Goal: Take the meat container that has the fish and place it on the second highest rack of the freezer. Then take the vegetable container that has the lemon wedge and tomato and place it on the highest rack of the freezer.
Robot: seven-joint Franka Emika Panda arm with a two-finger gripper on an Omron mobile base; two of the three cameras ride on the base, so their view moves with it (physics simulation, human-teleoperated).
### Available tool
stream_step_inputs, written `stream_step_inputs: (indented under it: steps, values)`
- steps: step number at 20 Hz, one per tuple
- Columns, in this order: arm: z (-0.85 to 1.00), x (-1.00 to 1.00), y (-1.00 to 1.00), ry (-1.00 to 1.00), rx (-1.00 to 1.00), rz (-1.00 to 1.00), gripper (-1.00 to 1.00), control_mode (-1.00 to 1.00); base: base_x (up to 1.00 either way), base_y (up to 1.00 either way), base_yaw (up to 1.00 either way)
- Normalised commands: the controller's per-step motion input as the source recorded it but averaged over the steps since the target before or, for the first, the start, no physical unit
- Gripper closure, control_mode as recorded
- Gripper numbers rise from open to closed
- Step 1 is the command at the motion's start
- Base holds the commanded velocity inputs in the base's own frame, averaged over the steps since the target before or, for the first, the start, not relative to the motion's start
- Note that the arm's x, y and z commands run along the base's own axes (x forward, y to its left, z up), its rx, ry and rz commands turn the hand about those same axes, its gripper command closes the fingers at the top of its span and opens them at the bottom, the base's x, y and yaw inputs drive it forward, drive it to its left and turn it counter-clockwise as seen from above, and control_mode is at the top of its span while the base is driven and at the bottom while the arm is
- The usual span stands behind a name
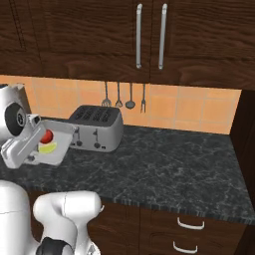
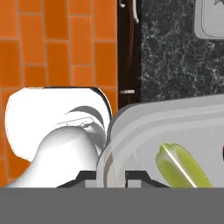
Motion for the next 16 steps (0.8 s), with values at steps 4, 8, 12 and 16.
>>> stream_step_inputs:
  steps: [4, 8, 12, 16]
  values:
    - [1.0, -0.64, -0.46, -0.14, 0.14, 0.09, 1.0, -1.0, 0.0, 0.0, 0.0]
    - [0.97, -0.56, -0.28, -0.08, 0.14, 0.04, 1.0, -1.0, 0.0, 0.0, 0.0]
    - [0.93, -0.68, -0.17, -0.03, 0.12, 0.02, 1.0, -1.0, 0.0, 0.0, 0.0]
    - [0.12, -0.22, 0.03, -0.01, 0.01, 0.06, 1.0, 1.0, -0.05, 0.0, 0.03]
